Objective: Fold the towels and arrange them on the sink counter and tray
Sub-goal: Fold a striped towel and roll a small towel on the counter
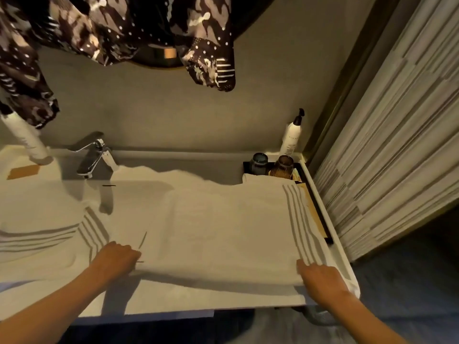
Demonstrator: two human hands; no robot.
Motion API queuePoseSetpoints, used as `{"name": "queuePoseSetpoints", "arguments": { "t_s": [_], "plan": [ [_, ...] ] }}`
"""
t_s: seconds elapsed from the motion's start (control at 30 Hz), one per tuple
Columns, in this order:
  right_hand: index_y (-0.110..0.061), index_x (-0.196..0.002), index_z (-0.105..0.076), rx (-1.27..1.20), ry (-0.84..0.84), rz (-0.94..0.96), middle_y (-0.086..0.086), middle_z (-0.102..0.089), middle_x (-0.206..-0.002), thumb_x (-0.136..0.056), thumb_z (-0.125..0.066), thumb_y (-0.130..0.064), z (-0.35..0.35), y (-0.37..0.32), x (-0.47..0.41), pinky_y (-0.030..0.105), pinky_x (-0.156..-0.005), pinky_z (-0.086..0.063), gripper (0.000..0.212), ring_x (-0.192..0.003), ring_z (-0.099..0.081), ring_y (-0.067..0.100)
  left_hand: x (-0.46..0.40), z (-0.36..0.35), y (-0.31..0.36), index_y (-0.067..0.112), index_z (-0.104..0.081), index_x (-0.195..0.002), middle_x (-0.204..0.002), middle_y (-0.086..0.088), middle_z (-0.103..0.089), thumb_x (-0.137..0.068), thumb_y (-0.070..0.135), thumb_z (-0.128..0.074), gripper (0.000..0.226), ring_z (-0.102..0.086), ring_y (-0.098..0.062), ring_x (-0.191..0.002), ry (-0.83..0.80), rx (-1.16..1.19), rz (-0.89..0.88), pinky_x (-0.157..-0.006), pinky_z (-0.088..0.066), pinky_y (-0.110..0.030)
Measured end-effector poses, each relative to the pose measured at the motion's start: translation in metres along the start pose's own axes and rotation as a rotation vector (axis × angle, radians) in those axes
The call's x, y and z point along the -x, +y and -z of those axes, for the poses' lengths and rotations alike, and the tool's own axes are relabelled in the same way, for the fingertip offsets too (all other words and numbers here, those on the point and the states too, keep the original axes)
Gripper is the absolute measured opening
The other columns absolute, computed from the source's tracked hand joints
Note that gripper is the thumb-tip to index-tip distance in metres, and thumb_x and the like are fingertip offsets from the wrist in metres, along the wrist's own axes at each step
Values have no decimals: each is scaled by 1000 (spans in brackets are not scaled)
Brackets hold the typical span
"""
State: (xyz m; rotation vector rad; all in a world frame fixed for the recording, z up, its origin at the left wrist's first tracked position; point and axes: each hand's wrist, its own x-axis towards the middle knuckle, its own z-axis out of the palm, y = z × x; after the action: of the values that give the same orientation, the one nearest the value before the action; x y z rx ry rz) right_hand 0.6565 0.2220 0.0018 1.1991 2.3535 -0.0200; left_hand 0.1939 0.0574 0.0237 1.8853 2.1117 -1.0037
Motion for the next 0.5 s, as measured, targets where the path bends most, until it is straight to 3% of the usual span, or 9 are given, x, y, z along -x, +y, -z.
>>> {"name": "queuePoseSetpoints", "arguments": {
  "t_s": [0.1,0.23,0.3,0.4,0.5],
  "plan": [
    [-23,-135,-40,-58,-44,12,3,-62,-122,-90,-54,-43,5,15,-4,31,-86,-50,52,-106,-63,21,9,-8,-21,28,-63,-122,-120,5,-68,-94,38,-53,31,-65,-17,-110,-85,-6,3,-95,-48,-30],
    [-34,-99,-55,-424,-297,56,-10,-61,-100,-71,-65,-64,26,31,-11,22,-73,-45,41,-89,-58,8,9,5,-24,28,-55,-128,-131,3,-56,-95,42,-51,36,-53,-19,-121,-219,47,-65,-102,-38,-34],
    [-32,-87,-59,-586,-172,-32,-8,-63,-86,-74,-67,-63,38,44,-18,22,-68,-48,34,-77,-59,6,-2,21,-19,30,-55,-127,-131,4,-53,-92,46,-51,39,-50,-19,-122,-259,75,-20,-100,-36,-34],
    [-19,-82,-55,-753,181,-349,5,-64,-81,-93,-52,-45,42,57,-34,35,-69,-51,29,-77,-62,26,-24,43,4,26,-58,-121,-122,3,-57,-93,43,-50,33,-58,-19,-114,-69,87,16,-91,-44,-32],
    [-10,-95,-53,-712,138,-504,19,-64,-106,-94,-46,-34,39,43,-49,39,-80,-51,25,-95,-62,37,-42,59,55,22,-60,-108,-109,0,-60,-97,40,-45,26,-61,-21,-100,108,362,-128,-83,-49,-33]
  ]
}}
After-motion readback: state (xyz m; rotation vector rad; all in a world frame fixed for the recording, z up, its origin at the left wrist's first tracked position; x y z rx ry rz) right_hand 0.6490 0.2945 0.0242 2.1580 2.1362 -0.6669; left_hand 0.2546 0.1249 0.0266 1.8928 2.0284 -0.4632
